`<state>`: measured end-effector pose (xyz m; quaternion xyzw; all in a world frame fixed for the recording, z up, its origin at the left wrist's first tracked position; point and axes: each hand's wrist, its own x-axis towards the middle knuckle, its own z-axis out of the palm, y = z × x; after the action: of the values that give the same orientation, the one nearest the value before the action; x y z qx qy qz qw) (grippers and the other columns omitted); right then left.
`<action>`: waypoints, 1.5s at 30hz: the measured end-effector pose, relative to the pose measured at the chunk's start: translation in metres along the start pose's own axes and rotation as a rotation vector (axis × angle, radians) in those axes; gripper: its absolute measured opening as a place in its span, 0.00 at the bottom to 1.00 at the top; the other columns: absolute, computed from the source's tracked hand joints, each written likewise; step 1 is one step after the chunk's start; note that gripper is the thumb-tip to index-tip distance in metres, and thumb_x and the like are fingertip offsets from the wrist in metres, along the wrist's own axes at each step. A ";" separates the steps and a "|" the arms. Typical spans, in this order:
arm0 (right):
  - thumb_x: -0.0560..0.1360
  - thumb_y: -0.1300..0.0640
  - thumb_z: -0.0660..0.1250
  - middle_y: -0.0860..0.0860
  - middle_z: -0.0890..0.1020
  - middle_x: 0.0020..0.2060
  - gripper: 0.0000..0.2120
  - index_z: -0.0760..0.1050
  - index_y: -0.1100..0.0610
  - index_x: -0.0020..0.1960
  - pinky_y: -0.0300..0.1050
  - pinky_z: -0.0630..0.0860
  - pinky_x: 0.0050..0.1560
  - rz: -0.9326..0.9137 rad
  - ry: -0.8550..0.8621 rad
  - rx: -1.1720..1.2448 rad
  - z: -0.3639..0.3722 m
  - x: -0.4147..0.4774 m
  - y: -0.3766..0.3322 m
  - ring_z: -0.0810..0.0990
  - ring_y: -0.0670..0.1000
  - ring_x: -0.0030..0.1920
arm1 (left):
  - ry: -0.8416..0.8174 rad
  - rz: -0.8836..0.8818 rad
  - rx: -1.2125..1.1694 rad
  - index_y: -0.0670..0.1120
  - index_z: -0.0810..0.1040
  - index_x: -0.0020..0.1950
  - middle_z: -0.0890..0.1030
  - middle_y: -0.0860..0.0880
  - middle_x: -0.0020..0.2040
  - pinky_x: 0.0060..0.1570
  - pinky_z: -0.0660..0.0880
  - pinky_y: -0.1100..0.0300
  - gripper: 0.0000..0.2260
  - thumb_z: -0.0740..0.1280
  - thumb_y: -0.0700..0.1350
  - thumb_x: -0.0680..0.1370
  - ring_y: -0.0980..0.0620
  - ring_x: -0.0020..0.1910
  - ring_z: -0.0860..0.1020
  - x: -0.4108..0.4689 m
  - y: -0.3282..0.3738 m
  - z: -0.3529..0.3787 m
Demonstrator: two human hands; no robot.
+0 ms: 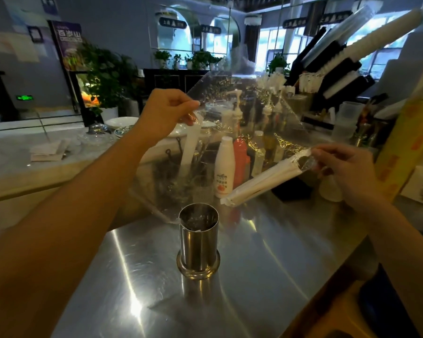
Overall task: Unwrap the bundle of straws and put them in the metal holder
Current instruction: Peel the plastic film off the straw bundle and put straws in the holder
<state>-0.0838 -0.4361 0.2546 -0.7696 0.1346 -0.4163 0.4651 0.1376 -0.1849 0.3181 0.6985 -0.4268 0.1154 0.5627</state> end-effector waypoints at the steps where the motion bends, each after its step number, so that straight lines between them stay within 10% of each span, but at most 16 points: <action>1: 0.73 0.59 0.66 0.52 0.81 0.35 0.09 0.79 0.46 0.42 0.32 0.76 0.30 -0.017 -0.021 -0.003 0.002 0.001 0.000 0.77 0.42 0.29 | 0.002 -0.011 0.004 0.48 0.80 0.40 0.81 0.49 0.35 0.36 0.79 0.66 0.04 0.68 0.43 0.75 0.57 0.30 0.81 -0.003 -0.003 -0.002; 22: 0.74 0.61 0.64 0.52 0.80 0.35 0.07 0.78 0.55 0.50 0.29 0.75 0.29 -0.087 -0.144 -0.024 0.027 0.011 -0.006 0.77 0.40 0.30 | 0.056 -0.111 -0.006 0.49 0.80 0.40 0.82 0.55 0.31 0.38 0.80 0.65 0.05 0.67 0.43 0.75 0.57 0.31 0.81 -0.037 -0.023 -0.029; 35: 0.65 0.52 0.69 0.52 0.83 0.43 0.15 0.79 0.49 0.51 0.39 0.78 0.30 0.337 -0.433 0.341 0.059 -0.035 0.053 0.82 0.48 0.35 | 0.035 -0.163 0.017 0.41 0.79 0.46 0.80 0.49 0.37 0.39 0.79 0.64 0.05 0.66 0.42 0.76 0.60 0.31 0.80 -0.045 -0.029 -0.023; 45: 0.70 0.59 0.67 0.58 0.82 0.37 0.06 0.81 0.58 0.45 0.46 0.75 0.37 0.409 -0.239 0.412 0.076 -0.031 0.057 0.79 0.53 0.36 | -0.089 -0.297 0.132 0.43 0.79 0.51 0.82 0.48 0.45 0.45 0.74 0.63 0.11 0.72 0.42 0.70 0.56 0.43 0.79 -0.065 -0.052 -0.028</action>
<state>-0.0344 -0.4024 0.1746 -0.6596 0.1435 -0.2392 0.6980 0.1442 -0.1297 0.2503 0.7938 -0.3350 0.0277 0.5068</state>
